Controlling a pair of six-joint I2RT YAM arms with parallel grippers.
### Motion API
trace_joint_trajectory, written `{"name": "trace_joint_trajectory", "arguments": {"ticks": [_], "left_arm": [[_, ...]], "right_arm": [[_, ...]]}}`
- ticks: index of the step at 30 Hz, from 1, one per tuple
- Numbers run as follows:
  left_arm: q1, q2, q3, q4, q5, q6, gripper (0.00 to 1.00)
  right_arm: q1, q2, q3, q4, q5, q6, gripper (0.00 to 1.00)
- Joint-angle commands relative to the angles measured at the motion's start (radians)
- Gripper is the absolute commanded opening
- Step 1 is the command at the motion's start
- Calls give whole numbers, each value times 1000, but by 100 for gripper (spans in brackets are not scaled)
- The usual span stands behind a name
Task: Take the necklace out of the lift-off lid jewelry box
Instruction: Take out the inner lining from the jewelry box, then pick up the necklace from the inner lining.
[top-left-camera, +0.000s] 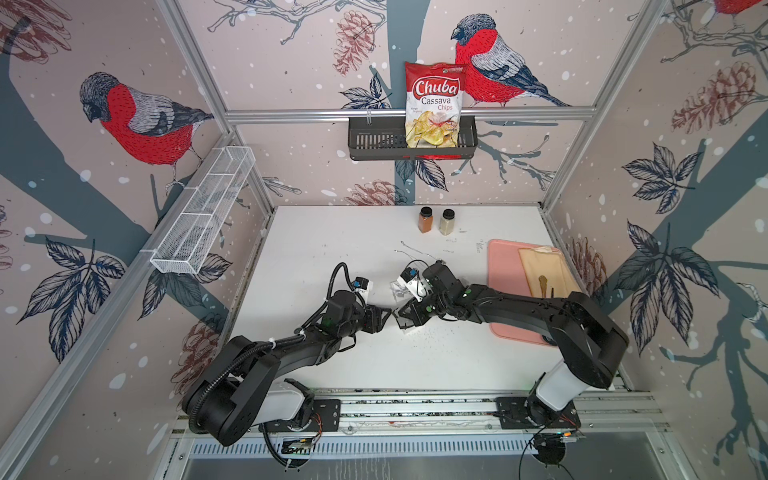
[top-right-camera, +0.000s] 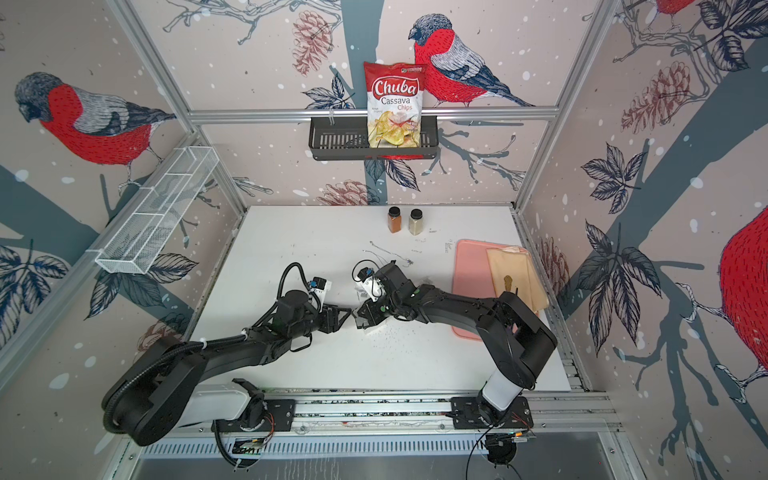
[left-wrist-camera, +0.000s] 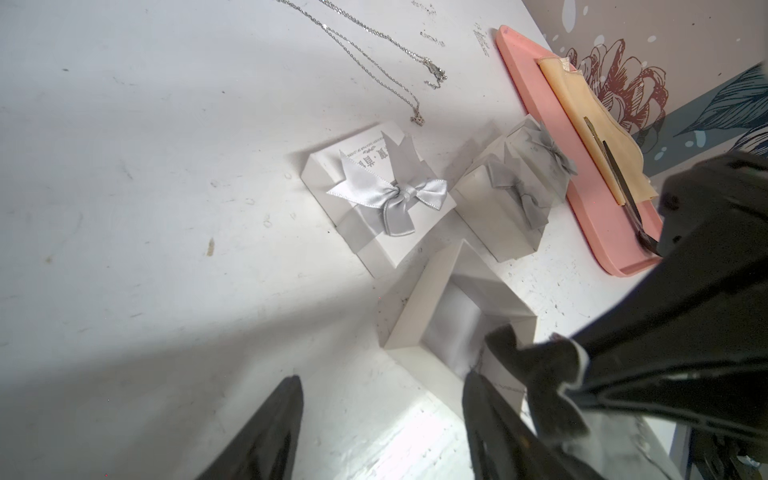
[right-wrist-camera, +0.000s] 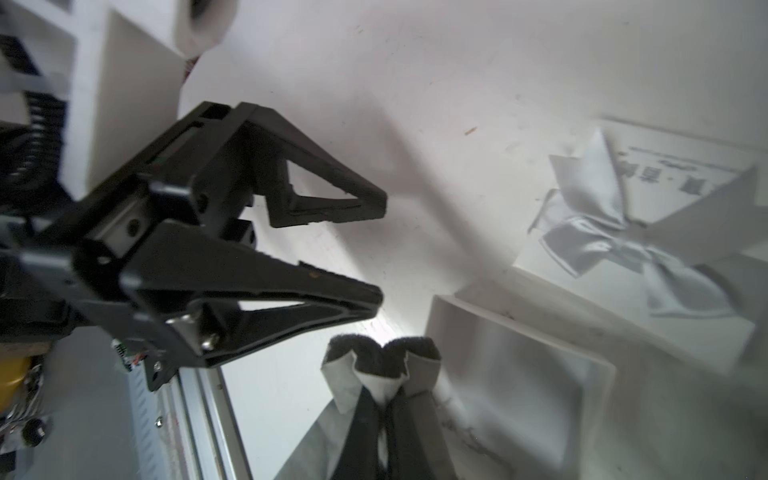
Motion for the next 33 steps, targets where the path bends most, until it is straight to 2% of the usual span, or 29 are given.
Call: {"name": "trace_joint_trajectory", "arguments": {"ticks": [1,10,16,22,33], "left_arm": [[-2,0,8,-5,-8,5,65],[-3,-73,24,-21,31,21,67],[-2,-153,30,-2,105,74,67],[-2,-221,46,41,162,105,67],[-2,-233,88,107,237,150,67]], "right_arm": [[-4,-10,-10,54,-96,-2,6],[-49,-88,-1,86,-126,18,7],[-70,-136,72,-3,-39,-34,7],[-89,-167,104,-3,-51,-42,7],[-93,-218,181,-42,-73,-77,8]]}}
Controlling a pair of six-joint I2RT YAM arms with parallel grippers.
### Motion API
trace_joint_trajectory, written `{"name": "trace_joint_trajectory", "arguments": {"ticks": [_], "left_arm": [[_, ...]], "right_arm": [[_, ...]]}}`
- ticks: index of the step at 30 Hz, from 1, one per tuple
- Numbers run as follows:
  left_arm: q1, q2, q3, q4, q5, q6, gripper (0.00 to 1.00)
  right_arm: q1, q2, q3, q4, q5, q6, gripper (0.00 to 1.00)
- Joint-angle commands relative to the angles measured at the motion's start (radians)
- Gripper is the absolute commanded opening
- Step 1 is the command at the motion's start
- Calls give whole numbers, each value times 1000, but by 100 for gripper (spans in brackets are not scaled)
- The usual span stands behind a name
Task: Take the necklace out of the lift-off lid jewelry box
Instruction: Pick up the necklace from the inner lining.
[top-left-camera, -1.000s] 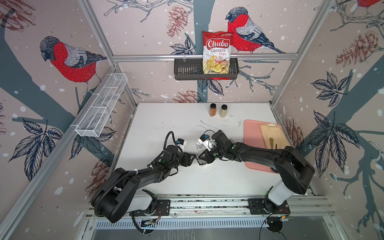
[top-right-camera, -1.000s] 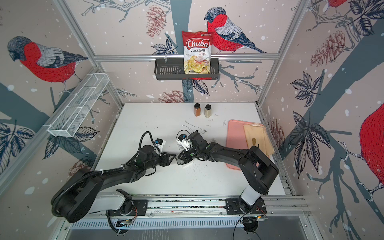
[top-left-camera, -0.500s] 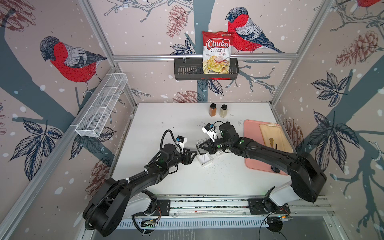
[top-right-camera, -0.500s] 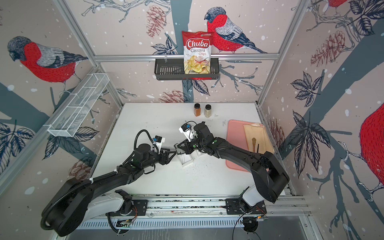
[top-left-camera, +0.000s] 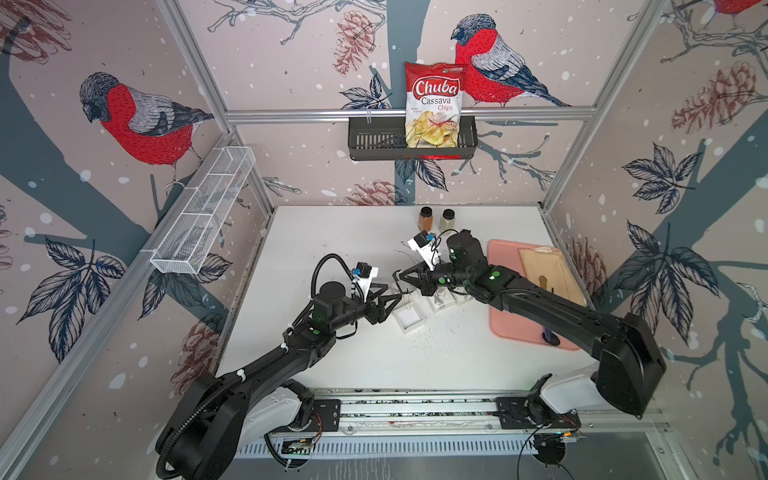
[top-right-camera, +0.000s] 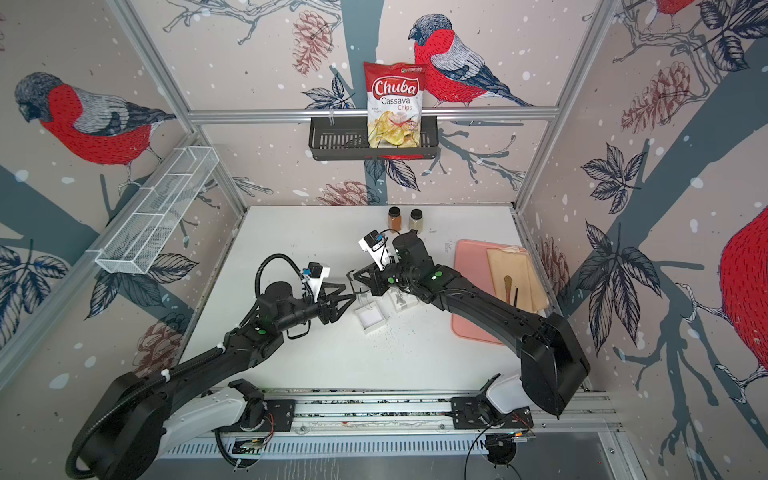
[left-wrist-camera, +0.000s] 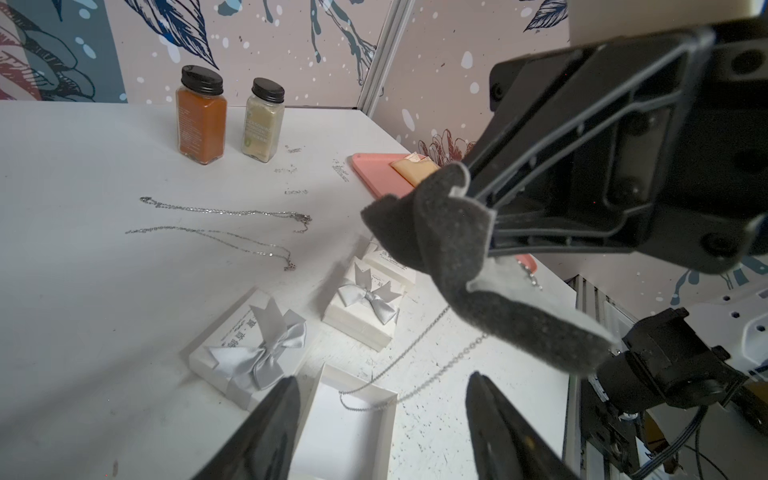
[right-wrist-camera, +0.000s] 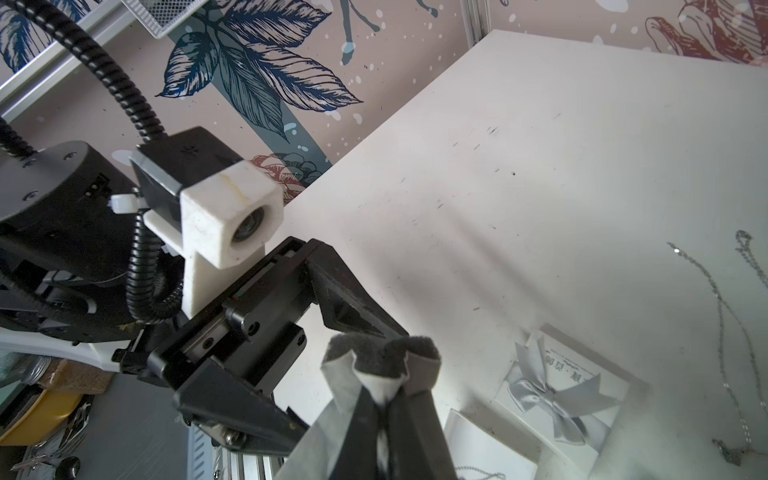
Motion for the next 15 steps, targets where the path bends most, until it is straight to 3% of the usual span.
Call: {"name": "trace_joint_trajectory", "arguments": {"ticks": [1,15], "left_arm": [[-1,-5,6,68,45,25,67],[-12,2,56,138,102,53,68]], "right_arm": [[-3,-20,22,-11,-19,-22,8],[13,-35,76,22,-39,-17,8]]}}
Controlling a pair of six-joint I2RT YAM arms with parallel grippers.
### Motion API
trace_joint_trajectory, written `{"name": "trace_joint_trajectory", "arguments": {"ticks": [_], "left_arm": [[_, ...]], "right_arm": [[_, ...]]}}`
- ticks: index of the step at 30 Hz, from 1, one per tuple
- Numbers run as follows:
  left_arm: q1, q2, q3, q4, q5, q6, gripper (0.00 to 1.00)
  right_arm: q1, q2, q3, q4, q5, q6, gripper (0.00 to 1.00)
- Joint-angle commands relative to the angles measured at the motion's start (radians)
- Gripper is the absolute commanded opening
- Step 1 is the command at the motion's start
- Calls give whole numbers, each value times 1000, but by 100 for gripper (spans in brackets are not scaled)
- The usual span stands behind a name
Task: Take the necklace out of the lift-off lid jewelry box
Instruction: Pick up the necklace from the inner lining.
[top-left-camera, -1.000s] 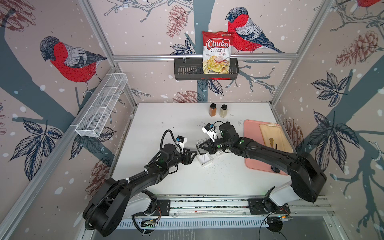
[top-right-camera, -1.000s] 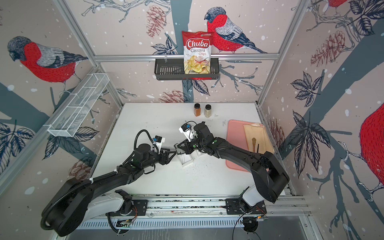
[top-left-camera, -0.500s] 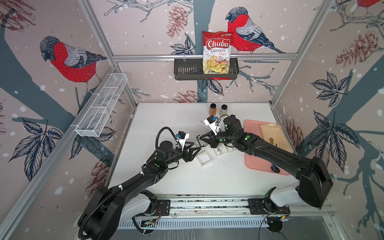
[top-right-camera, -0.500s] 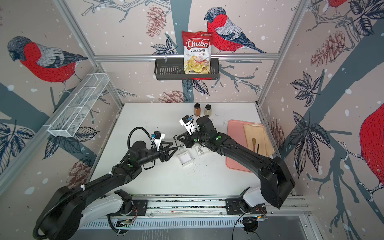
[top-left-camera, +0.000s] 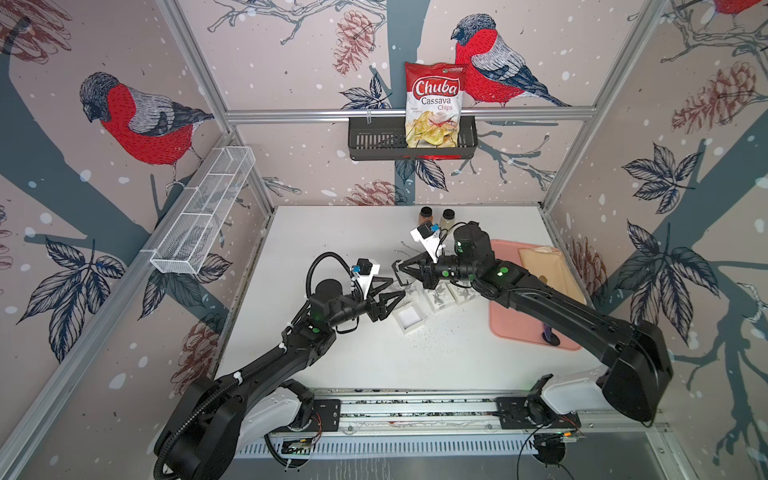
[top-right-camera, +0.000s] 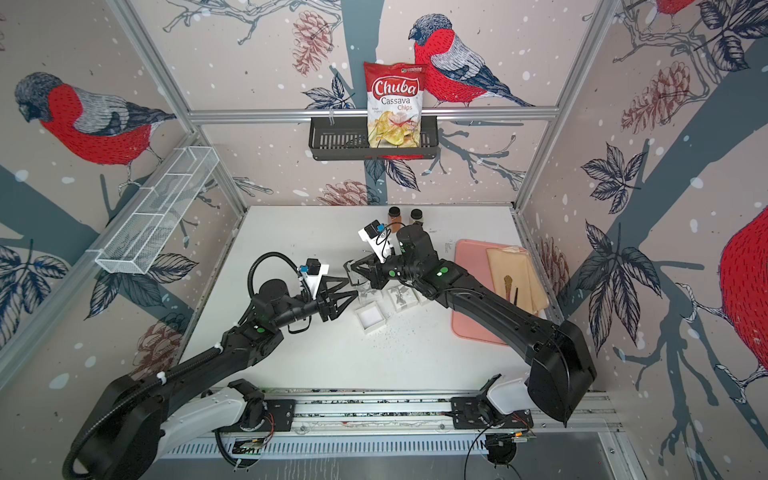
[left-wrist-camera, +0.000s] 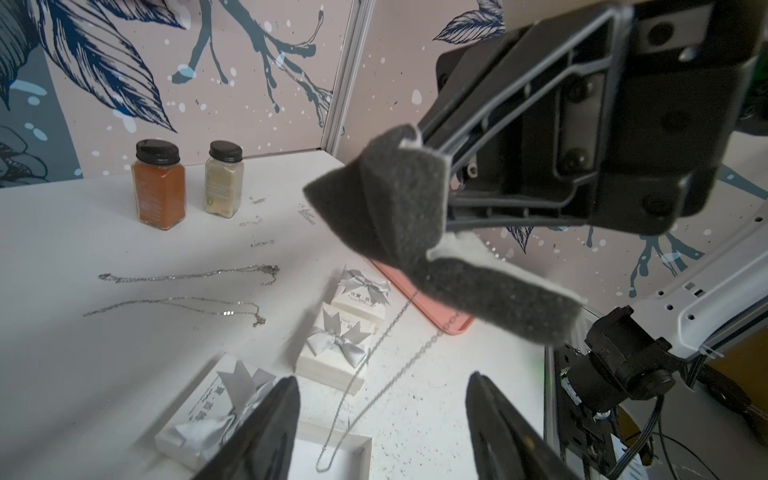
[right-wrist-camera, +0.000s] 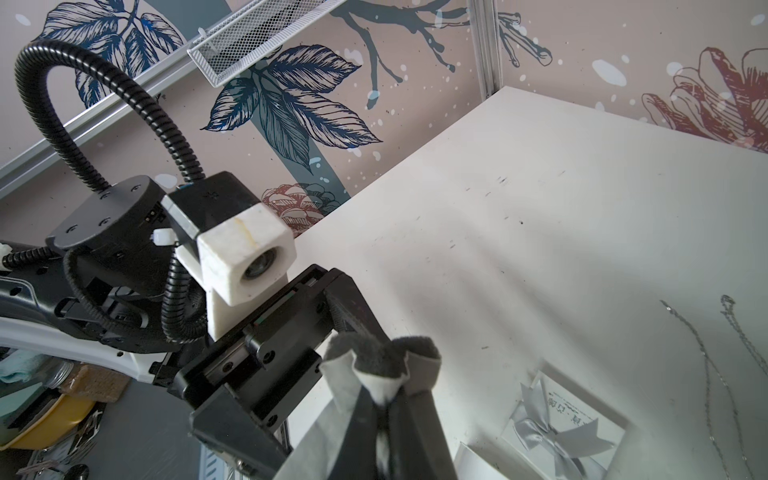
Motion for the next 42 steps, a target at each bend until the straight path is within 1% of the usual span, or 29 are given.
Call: {"name": "trace_joint_trajectory", "arguments": {"ticks": [1,4,7,10,17,19,21,22,25,26,28,32,35,38,42], "left_arm": [[-11,15,25,54,27,35,67],[-30,36,50,41,13,55,67],[-41,60,79,13,16,80,64],[-44,61,80,21,11,82,58],[-44,40,83,-3,-1,87,49],[-44,49,87,-8,8,86,44],[-44,59,98,-15,18,83,37],[-44,63,101,-19,17,80,35],[-44,64,101,-16,17,77,35],[-44,61,99,-14,18,75,34],[-44,59,98,-13,13,74,29],[-43,61,102,-19,7,73,14],[-44,65,108,-24,9,72,9],[-44,67,112,-26,14,69,8],[-44,66,120,-26,20,64,4]], "right_arm": [[9,-3,18,33,-15,-15,8],[18,0,32,33,-13,-21,9],[21,3,40,33,-9,-27,8],[21,1,44,36,-4,-30,8],[18,-2,43,48,5,-28,8],[18,-2,44,53,6,-26,8],[16,-4,45,59,8,-25,8],[15,-5,44,59,9,-25,8],[9,-7,43,61,17,-23,8],[7,-8,42,61,25,-22,7],[2,-11,40,64,36,-19,7],[-3,-11,33,72,63,-12,7],[-6,-9,28,82,90,-6,7],[-6,-8,23,90,128,0,7],[-7,-8,4,121,223,13,5]]}}
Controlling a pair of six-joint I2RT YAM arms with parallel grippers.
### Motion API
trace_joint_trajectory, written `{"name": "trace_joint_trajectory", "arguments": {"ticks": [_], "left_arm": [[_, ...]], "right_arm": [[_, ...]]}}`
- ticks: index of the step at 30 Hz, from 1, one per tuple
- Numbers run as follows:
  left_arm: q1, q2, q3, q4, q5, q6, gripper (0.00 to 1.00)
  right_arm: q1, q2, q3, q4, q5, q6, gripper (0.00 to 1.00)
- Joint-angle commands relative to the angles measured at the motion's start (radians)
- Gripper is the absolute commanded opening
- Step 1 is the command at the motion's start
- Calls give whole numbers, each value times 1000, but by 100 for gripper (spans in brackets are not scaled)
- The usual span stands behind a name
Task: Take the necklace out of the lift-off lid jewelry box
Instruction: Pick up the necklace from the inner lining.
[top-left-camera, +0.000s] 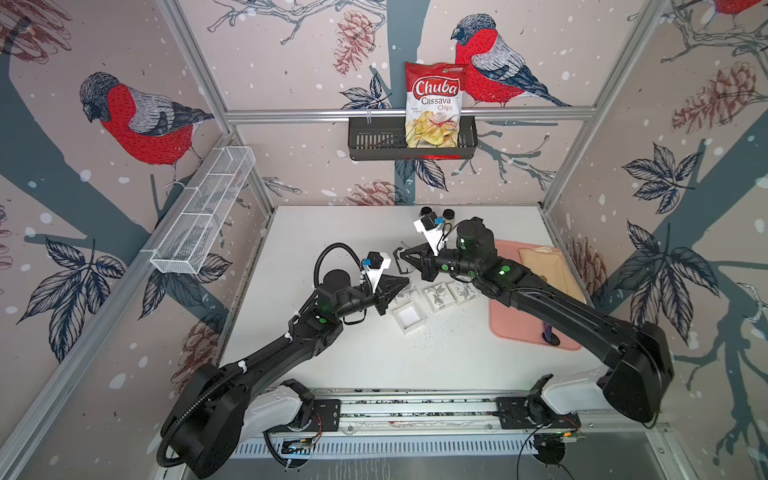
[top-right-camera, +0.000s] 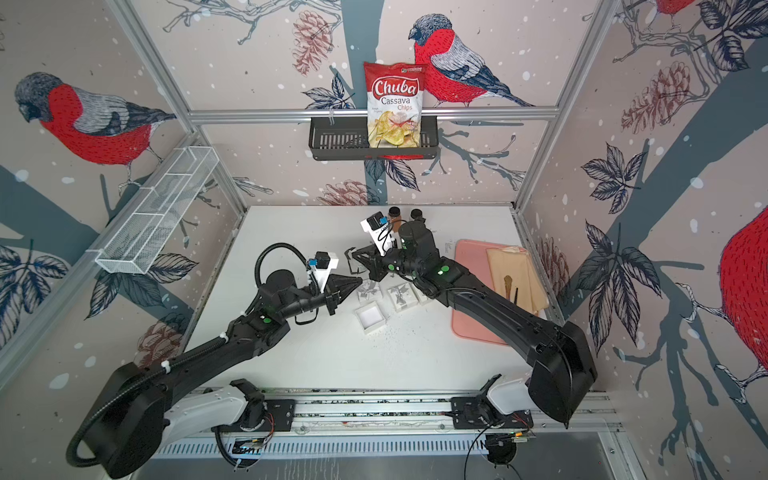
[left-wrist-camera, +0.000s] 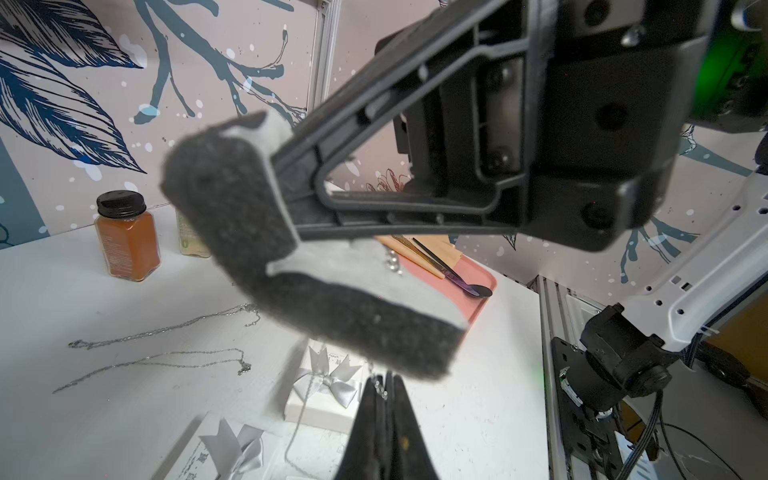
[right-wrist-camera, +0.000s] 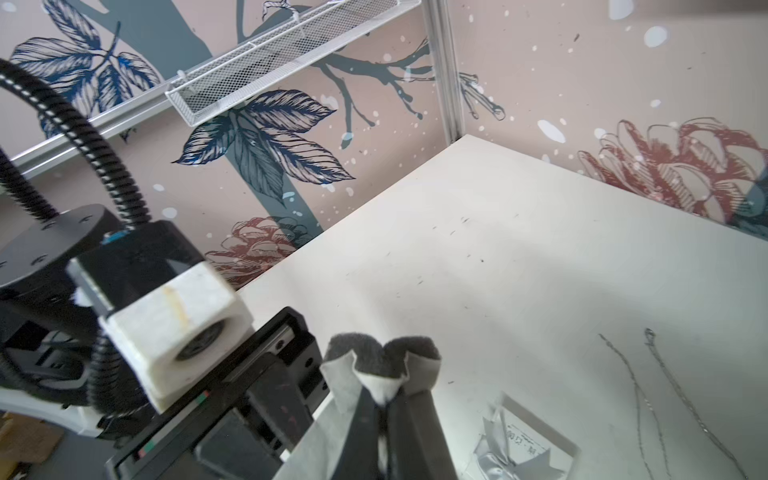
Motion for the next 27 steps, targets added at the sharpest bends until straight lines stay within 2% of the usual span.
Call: {"name": "trace_joint_trajectory", "arguments": {"ticks": [1,18,27], "left_arm": [[-1,-1,16,3,15,-4,3],[-3,19,72,-6,56,-31,0],[-4,36,191,-167,-70,-22,0]], "right_arm": [[0,-4,-15,66,105,29,5],[2,35,-55,222,320,68,5],[-23,21,-78,213,392,73,5]]}}
